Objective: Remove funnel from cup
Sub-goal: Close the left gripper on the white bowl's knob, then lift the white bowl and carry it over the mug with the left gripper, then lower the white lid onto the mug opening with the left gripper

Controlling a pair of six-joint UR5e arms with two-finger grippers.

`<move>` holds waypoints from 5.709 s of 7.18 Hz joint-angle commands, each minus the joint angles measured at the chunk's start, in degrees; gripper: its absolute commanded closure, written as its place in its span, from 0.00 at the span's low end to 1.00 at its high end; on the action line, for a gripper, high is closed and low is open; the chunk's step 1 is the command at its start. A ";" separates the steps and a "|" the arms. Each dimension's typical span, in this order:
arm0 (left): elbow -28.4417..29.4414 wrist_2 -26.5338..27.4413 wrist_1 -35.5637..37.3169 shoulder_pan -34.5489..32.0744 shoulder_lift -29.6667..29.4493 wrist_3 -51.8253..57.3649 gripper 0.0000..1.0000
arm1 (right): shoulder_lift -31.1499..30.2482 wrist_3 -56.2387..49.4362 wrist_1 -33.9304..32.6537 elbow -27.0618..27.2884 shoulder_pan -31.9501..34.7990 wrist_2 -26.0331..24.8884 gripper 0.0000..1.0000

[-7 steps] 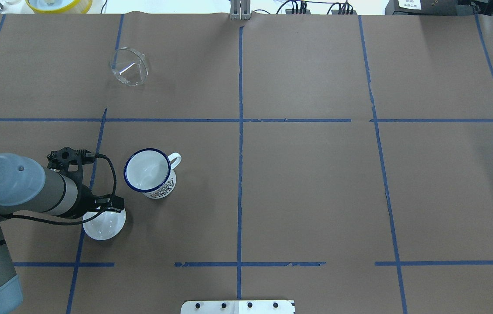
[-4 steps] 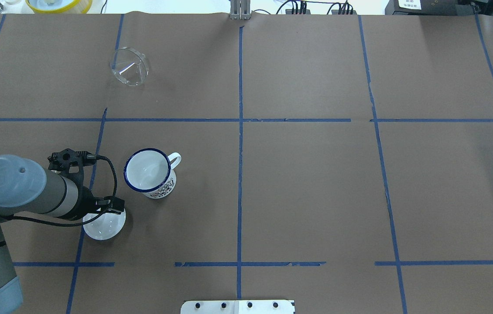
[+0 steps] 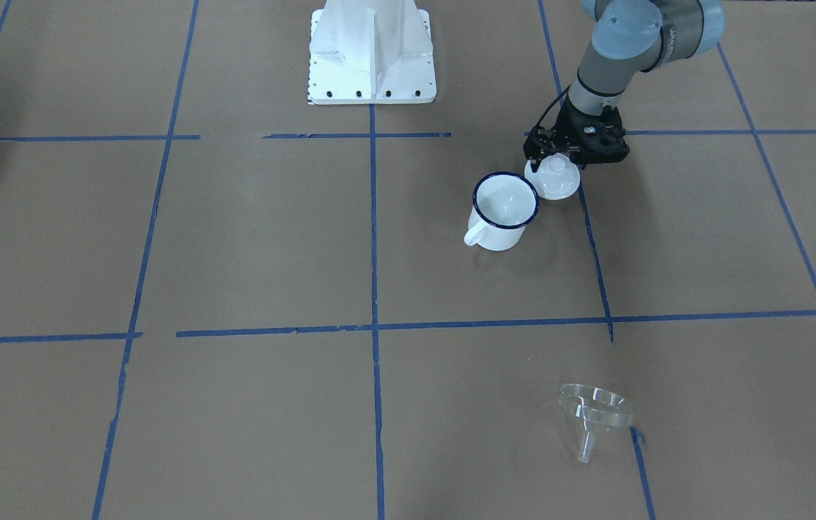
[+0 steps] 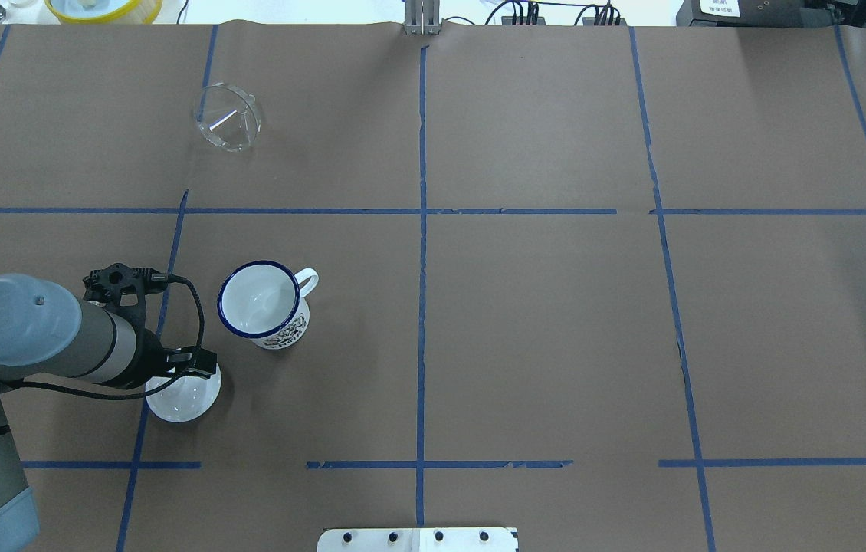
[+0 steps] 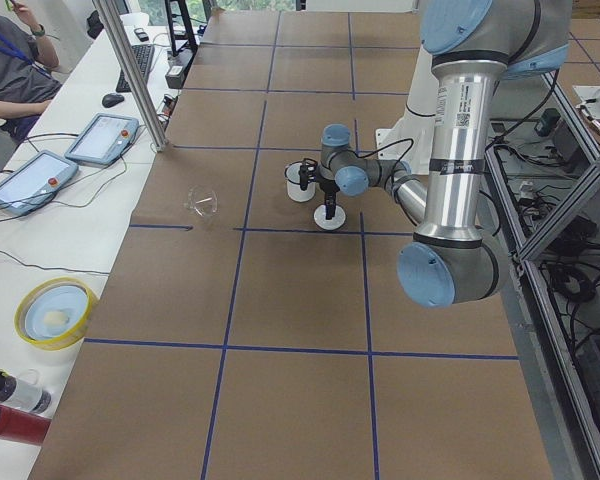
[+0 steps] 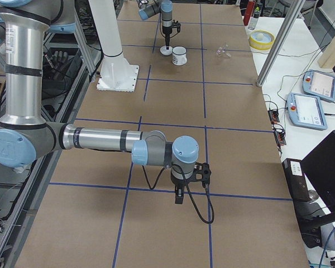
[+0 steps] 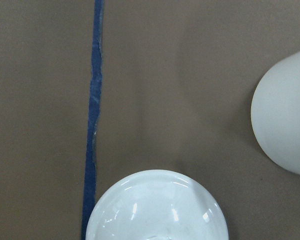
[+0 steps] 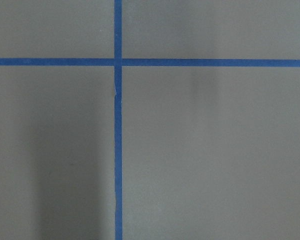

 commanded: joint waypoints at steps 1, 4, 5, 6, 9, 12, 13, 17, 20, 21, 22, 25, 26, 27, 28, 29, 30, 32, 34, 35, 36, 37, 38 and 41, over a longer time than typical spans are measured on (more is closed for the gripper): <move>-0.04 0.00 0.00 0.00 0.01 0.00 0.14 | 0.00 0.00 0.00 0.04 0.00 0.00 0.00; -0.21 -0.09 0.26 0.27 0.10 0.09 0.61 | 0.00 0.00 0.00 -0.05 0.00 0.00 0.00; -0.21 -0.17 0.44 0.27 0.19 0.09 0.67 | 0.00 0.00 0.00 0.04 0.00 0.00 0.00; -0.30 -0.18 0.61 0.27 0.19 0.09 0.67 | 0.00 0.00 0.00 0.04 0.00 0.00 0.00; -1.26 -0.26 0.70 -0.25 0.27 0.17 0.94 | 0.00 0.00 0.00 0.04 0.00 0.00 0.00; -10.46 -0.26 0.79 -2.70 7.97 3.33 0.99 | 0.00 0.00 0.00 0.04 0.00 0.00 0.00; -12.76 -3.13 1.75 -5.42 8.44 3.34 1.00 | 0.00 0.00 0.00 0.04 0.00 0.00 0.00; -12.64 -6.86 28.13 -10.63 -15.00 3.25 1.00 | 0.00 0.00 0.00 0.04 0.00 0.00 0.00; -1.38 -6.77 30.50 -10.54 -25.56 3.16 1.00 | 0.00 0.00 0.00 0.04 0.00 0.00 0.00; -0.31 -6.77 30.32 -10.54 -25.65 3.16 1.00 | 0.00 0.00 0.00 0.04 0.00 0.00 0.00; 1.44 -6.68 28.32 -10.54 -25.57 3.08 1.00 | 0.00 0.00 0.00 0.04 0.00 0.00 0.00; 2.51 -6.68 26.98 -10.54 -25.57 3.16 1.00 | 0.00 0.00 0.00 0.04 0.00 0.00 0.00; 2.77 -6.68 26.98 -10.46 -25.57 3.16 1.00 | 0.00 0.00 0.00 0.04 0.00 0.00 0.00; 3.82 -6.68 25.50 -10.45 -25.48 3.08 1.00 | 0.00 0.00 0.00 0.04 0.00 0.00 0.00; 4.18 -6.68 25.05 -10.45 -25.39 3.16 1.00 | 0.00 0.00 0.00 0.04 0.00 0.00 0.00; 4.18 -6.68 25.05 -10.45 -25.39 3.16 1.00 | 0.00 0.00 0.00 0.04 0.00 0.00 0.00; 4.18 -6.59 25.05 -10.45 -25.13 3.16 1.00 | 0.00 0.00 0.00 0.04 0.00 0.00 0.00; 4.09 -6.59 25.05 -10.45 -24.95 3.16 1.00 | 0.00 0.00 0.00 -0.05 0.00 0.00 0.00; 4.09 -6.68 25.05 -10.45 -24.95 3.16 1.00 | 0.00 0.00 0.00 -0.05 0.00 0.00 0.00; 4.01 -6.77 25.05 -10.45 -24.95 3.08 1.00 | 0.00 0.00 0.00 -0.05 0.00 0.00 0.00; 4.00 -6.77 24.96 -10.45 -24.95 2.99 1.00 | 0.00 0.00 0.00 0.04 0.00 0.00 0.00; 3.83 -6.77 24.96 -10.45 -25.04 2.73 1.00 | 0.00 0.00 0.00 -0.05 0.00 0.00 0.00; 4.00 -6.77 24.87 -10.28 -25.04 2.72 1.00 | 0.00 0.00 0.00 -0.05 0.00 0.00 0.00; 4.27 -6.77 24.61 -9.93 -24.95 2.55 1.00 | 0.00 0.00 0.00 0.04 0.00 0.00 0.00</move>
